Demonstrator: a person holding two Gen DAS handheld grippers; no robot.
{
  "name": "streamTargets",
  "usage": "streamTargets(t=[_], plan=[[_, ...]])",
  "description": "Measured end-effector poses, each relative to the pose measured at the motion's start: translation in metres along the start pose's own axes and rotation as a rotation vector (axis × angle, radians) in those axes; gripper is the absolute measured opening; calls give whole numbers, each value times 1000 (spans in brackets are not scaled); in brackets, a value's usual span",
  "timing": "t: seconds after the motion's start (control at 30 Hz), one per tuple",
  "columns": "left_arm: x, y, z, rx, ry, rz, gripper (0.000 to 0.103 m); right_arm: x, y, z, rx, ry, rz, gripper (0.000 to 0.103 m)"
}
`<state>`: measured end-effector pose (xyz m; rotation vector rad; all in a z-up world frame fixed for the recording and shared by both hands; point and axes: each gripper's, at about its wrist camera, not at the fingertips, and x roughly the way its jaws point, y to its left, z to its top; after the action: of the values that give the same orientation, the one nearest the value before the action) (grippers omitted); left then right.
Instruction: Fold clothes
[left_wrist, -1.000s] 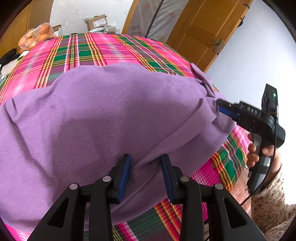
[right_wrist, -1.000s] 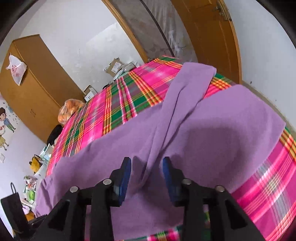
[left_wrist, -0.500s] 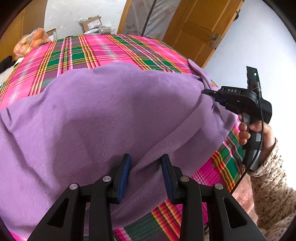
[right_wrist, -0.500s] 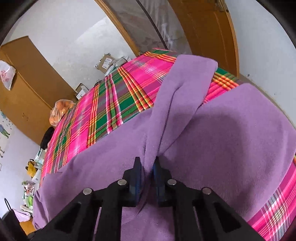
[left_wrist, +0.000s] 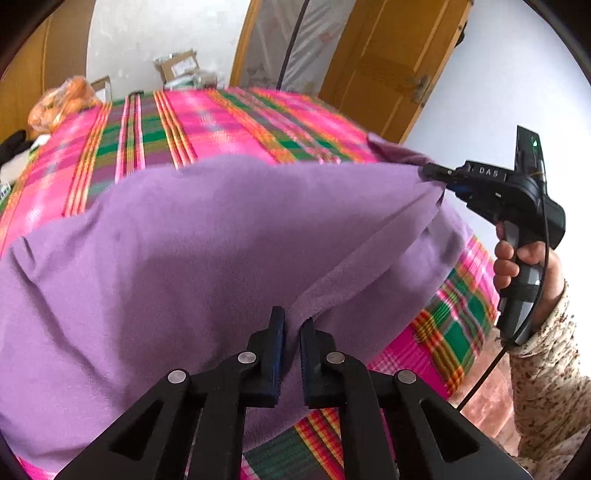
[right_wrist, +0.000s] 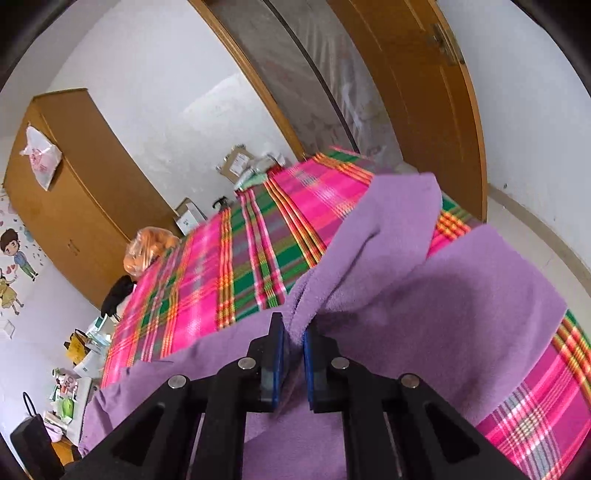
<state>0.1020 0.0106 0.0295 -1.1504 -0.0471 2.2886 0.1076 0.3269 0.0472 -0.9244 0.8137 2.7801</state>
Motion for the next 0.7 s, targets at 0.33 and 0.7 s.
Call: streamTargets(t=[0.33, 0.7], plan=[[-12, -12, -10, 38, -3, -34, 7, -43, 8, -8, -49, -62, -15, 10], [12, -24, -30, 88, 104, -3, 7, -15, -34, -47, -16, 58, -125, 10]])
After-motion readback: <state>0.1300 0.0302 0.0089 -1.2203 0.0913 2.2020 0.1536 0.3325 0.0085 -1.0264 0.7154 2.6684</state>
